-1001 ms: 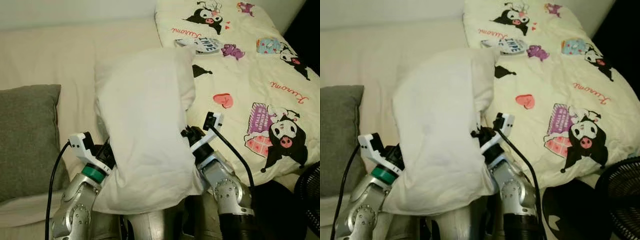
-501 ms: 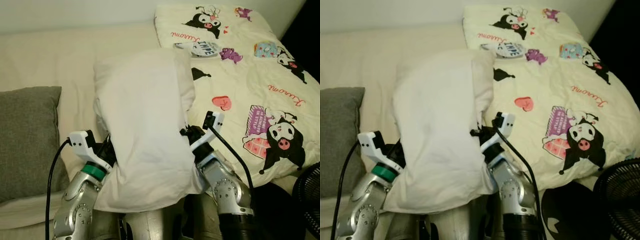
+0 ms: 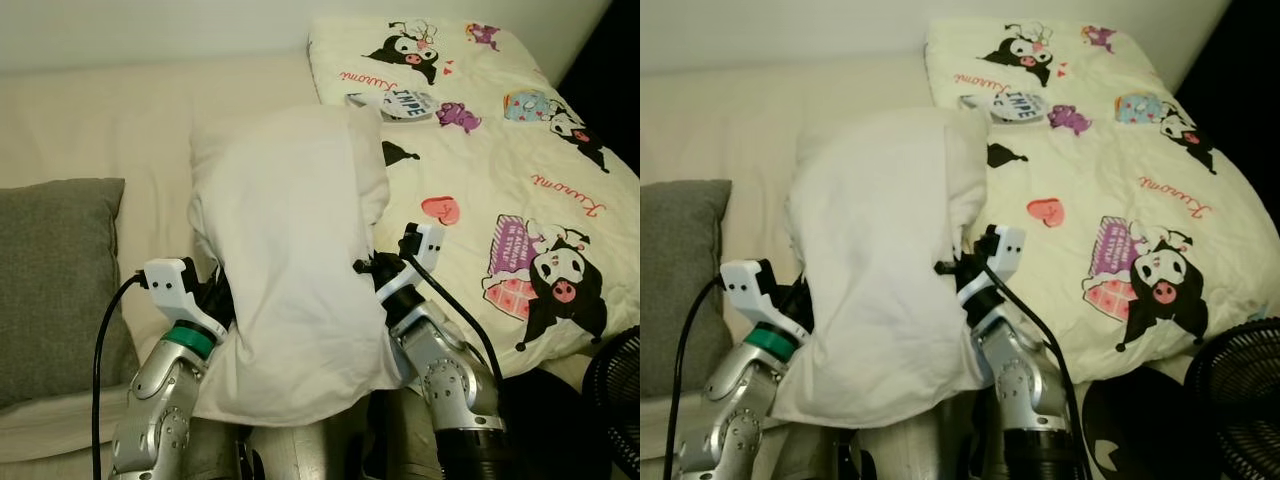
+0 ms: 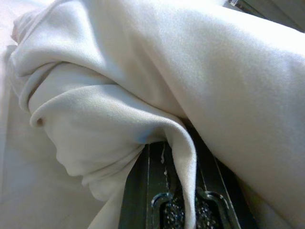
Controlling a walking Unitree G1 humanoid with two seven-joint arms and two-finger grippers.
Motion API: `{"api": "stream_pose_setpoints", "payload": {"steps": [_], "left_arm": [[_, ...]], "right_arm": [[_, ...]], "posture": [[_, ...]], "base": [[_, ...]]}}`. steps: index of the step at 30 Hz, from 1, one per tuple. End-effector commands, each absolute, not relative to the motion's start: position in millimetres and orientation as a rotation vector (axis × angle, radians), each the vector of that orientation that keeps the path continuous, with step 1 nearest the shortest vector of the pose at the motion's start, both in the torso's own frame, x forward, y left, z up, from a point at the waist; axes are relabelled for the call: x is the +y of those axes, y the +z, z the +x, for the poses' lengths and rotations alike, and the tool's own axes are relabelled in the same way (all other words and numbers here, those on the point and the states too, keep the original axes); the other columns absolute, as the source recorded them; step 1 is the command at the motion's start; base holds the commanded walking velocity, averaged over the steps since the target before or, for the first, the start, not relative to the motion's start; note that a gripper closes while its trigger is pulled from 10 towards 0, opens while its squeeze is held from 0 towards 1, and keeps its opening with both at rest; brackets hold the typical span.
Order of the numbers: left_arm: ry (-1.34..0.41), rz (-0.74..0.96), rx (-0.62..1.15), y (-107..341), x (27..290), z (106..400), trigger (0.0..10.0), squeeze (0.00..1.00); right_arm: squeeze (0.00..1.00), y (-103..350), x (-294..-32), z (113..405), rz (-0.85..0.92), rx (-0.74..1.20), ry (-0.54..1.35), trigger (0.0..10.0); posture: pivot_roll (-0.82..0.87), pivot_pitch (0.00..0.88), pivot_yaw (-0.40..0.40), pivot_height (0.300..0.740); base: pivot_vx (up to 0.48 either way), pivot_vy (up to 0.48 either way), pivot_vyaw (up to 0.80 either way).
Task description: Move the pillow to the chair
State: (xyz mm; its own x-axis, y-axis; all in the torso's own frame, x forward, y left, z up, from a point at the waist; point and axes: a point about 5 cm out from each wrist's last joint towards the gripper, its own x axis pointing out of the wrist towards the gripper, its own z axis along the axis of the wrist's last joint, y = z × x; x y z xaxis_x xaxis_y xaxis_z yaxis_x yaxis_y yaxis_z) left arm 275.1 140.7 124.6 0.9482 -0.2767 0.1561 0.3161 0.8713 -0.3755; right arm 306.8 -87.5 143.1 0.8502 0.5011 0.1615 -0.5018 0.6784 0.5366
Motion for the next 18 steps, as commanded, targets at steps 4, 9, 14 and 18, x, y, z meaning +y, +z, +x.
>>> {"api": "stream_pose_setpoints", "payload": {"steps": [4,9,14,18], "left_arm": [[-0.406,-0.412,-0.158,139.1,113.5,274.0,10.0,0.0],[-0.407,-0.411,-0.163,139.5,112.9,274.0,10.0,0.0],[-0.41,-0.409,-0.169,140.9,112.2,273.8,10.0,0.0],[-0.409,-0.395,-0.176,142.3,112.1,273.6,10.0,0.0]], "right_arm": [[0.0,136.6,-43.6,287.3,0.682,0.043,0.691,10.0],[0.0,137.6,-42.6,287.4,0.685,0.037,0.696,10.0],[0.0,137.9,-41.3,286.9,0.689,0.037,0.701,10.0],[0.0,138.1,-39.9,286.6,0.689,0.04,0.708,10.0]], "posture": [[0.05,0.042,0.04,0.656],[0.05,0.036,0.04,0.676],[0.05,0.032,0.039,0.691],[0.04,0.034,0.042,0.701]], "base": [[0.0,0.0,0.0],[0.0,0.0,0.0],[0.0,0.0,0.0],[0.0,0.0,0.0]]}}
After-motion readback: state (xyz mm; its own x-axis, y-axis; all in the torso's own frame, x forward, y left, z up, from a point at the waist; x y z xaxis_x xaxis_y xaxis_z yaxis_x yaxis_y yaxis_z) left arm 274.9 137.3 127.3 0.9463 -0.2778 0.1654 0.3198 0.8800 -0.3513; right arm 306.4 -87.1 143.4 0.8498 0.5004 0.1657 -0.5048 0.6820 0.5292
